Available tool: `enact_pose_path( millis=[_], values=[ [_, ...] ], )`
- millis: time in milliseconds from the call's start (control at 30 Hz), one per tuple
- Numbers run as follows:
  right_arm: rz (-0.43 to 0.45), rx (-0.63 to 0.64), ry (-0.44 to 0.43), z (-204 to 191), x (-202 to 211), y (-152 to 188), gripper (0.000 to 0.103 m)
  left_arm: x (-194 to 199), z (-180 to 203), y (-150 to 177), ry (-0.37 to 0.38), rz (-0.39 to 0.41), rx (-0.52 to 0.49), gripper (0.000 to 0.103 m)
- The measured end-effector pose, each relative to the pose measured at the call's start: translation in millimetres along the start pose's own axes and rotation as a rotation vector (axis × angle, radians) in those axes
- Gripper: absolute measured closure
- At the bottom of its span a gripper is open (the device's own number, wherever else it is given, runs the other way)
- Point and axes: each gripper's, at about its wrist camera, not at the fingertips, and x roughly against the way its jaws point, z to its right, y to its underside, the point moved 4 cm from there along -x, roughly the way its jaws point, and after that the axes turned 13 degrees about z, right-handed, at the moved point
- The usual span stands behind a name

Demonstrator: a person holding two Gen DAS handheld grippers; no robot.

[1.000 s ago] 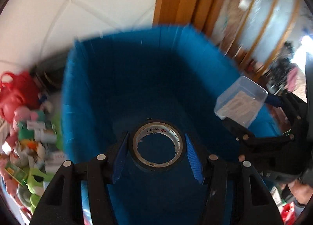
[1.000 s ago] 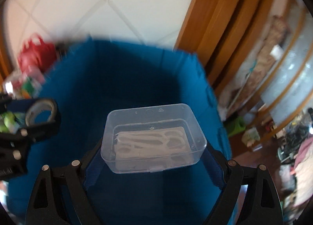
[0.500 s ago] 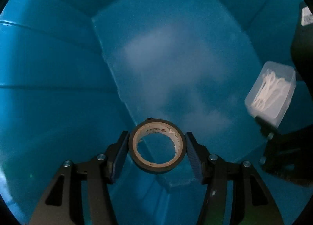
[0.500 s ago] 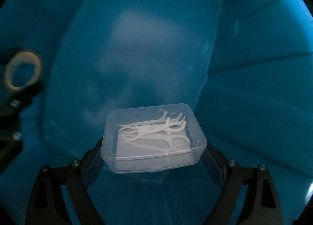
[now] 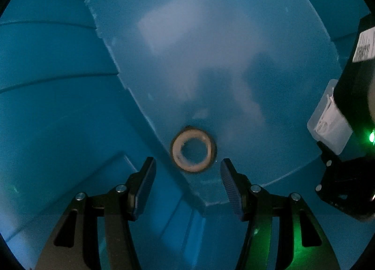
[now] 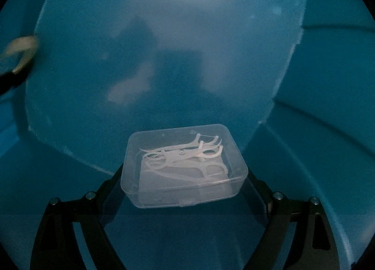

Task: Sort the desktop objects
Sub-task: 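Carry the tape roll and clear box into the blue crate and release both, then lift both tools out of the crate and return to the pile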

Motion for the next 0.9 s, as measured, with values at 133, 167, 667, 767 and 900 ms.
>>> enact_pose_path(
  millis=[133, 167, 667, 767, 900],
  values=[
    [0.0, 0.023, -0.002, 1, -3, 8, 0.013, -1, 1, -4, -0.007, -0.023, -0.039, 0.039],
    [-0.009, 0.021, -0.009, 1, -4, 9, 0.013, 1, 1, -7, -0.014, -0.019, -0.051, 0.037],
    [-0.049, -0.005, -0.048, 19, 3, -7, 0.0, 6, -8, -6, -0.044, 0.041, -0.089, 0.028],
    [-0.035, -0.035, -0.06, 24, 1, -18, 0.0, -6, -3, -4, -0.038, 0.055, -0.092, 0.028],
    [0.009, -0.067, -0.077, 37, 25, -18, 0.0, 24, -8, -2, 0.001, 0.118, -0.055, 0.028]
  ],
)
